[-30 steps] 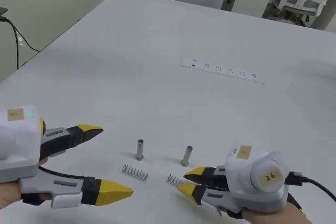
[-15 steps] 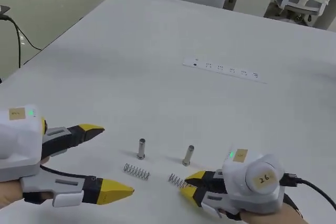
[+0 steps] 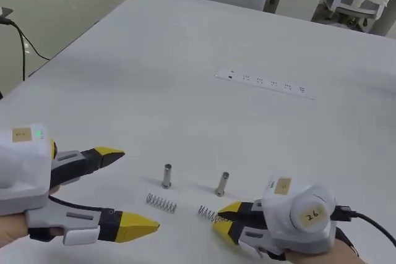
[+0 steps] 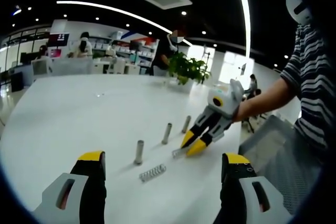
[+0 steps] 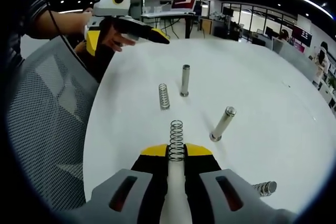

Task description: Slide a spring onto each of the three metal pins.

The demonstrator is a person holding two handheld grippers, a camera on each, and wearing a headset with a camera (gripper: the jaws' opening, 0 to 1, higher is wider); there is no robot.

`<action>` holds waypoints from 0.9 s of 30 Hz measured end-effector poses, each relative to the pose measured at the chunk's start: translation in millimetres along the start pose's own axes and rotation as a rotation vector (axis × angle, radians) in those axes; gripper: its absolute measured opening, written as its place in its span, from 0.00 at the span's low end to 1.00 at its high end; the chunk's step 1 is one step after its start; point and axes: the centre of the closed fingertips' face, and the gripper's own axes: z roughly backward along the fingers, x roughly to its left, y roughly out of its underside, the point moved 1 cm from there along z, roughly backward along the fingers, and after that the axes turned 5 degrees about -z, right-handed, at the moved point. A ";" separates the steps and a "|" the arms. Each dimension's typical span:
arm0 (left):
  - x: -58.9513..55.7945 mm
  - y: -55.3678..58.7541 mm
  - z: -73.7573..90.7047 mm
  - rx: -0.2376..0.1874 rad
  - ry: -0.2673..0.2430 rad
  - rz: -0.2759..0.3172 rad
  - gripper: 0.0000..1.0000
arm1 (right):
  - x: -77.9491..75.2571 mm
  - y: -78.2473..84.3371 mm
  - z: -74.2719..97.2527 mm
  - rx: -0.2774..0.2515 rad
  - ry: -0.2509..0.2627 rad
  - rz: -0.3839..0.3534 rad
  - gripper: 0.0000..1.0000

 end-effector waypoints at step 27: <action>-23.2 -1.8 -9.8 0.027 0.119 -0.047 0.66 | 10.7 -22.1 42.7 -0.027 -0.037 0.141 0.08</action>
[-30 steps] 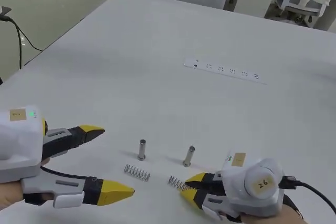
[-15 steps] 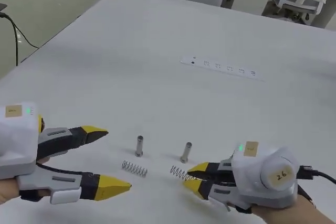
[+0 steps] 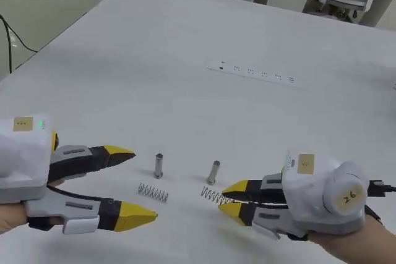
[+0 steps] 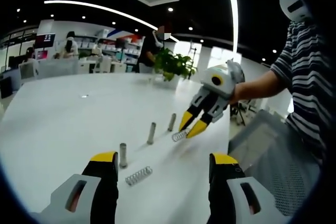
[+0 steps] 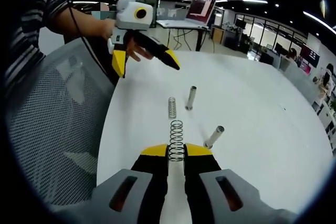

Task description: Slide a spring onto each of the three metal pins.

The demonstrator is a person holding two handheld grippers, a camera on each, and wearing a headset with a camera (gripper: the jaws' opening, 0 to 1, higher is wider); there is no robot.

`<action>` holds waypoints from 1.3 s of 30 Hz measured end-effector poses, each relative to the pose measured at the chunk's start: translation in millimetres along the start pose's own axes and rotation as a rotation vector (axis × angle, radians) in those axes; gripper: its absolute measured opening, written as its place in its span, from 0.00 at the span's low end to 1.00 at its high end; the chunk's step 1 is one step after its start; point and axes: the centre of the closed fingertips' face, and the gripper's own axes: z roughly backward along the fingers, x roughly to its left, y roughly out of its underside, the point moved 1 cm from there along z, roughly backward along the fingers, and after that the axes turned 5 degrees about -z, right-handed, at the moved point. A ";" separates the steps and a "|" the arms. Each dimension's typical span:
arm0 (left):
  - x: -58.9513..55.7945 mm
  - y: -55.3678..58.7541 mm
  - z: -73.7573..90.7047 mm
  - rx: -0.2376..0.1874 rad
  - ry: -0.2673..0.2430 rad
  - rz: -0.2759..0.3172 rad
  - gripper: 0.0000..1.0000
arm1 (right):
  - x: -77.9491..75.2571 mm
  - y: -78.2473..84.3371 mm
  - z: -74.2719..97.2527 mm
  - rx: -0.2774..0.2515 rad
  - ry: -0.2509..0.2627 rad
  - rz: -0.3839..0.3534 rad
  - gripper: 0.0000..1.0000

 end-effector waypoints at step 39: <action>-41.5 -9.9 -58.0 0.062 0.260 -0.087 0.26 | 17.8 -16.2 18.0 -0.008 -0.068 0.168 0.08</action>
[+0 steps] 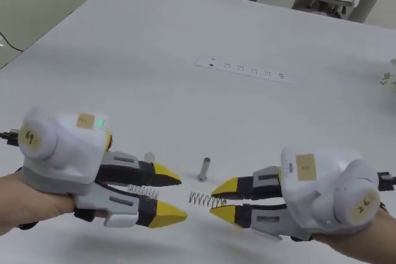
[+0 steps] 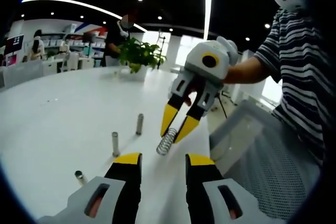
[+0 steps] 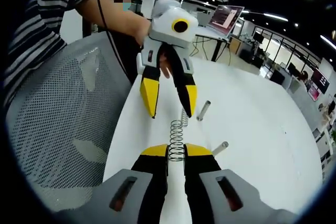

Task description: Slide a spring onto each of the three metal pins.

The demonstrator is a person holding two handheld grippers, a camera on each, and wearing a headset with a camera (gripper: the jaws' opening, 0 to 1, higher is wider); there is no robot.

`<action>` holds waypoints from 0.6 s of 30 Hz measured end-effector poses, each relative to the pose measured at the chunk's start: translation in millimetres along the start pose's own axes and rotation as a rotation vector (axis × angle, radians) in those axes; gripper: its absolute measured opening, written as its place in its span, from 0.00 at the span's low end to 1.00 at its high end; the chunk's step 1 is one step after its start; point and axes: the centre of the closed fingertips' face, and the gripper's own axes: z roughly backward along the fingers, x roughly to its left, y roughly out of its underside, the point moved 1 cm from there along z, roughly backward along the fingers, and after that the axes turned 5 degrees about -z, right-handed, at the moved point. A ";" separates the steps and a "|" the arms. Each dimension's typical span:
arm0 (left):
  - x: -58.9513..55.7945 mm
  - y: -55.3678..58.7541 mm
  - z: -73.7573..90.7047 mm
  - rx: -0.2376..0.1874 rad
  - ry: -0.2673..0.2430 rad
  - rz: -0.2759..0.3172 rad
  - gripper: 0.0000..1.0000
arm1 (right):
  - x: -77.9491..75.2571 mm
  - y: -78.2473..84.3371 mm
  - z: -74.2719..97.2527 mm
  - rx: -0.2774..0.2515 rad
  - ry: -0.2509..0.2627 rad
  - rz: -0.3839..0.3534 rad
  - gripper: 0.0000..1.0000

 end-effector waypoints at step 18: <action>-0.6 -8.8 -14.9 -0.017 0.052 -0.008 0.13 | 0.4 -9.5 2.1 -0.031 -0.013 -0.015 0.08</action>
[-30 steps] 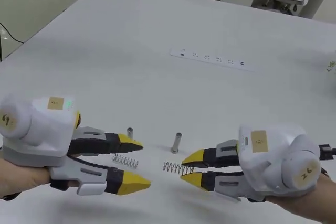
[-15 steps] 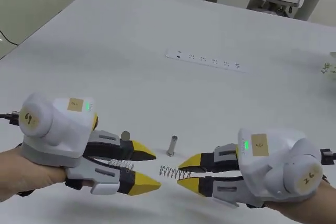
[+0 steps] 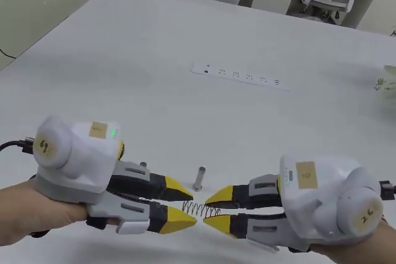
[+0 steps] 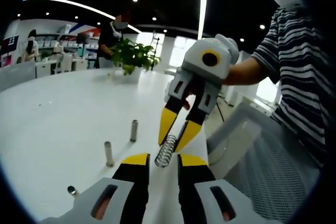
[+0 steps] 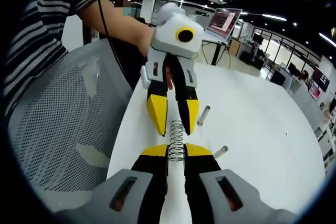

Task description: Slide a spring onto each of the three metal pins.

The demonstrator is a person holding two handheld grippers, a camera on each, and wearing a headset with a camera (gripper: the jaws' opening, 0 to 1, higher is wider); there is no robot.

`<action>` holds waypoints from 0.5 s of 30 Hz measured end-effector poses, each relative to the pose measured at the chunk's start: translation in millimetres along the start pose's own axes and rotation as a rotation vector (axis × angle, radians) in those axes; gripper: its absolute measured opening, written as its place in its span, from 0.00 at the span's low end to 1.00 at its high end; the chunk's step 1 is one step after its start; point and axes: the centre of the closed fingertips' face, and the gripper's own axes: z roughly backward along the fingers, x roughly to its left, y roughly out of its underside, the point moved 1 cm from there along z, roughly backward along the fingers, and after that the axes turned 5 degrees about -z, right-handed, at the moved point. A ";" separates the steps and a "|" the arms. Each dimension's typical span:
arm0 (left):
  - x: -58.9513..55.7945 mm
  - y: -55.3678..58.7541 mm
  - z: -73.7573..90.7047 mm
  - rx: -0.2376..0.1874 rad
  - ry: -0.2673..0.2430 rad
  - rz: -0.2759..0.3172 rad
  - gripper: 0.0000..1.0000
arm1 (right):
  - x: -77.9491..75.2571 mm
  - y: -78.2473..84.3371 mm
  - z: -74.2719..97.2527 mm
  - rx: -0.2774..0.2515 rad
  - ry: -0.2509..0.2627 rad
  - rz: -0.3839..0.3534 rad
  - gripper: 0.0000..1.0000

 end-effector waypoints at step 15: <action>-3.0 -1.4 -2.9 -0.012 0.021 -0.014 0.05 | 1.1 -2.9 0.3 -0.011 -0.005 -0.010 0.08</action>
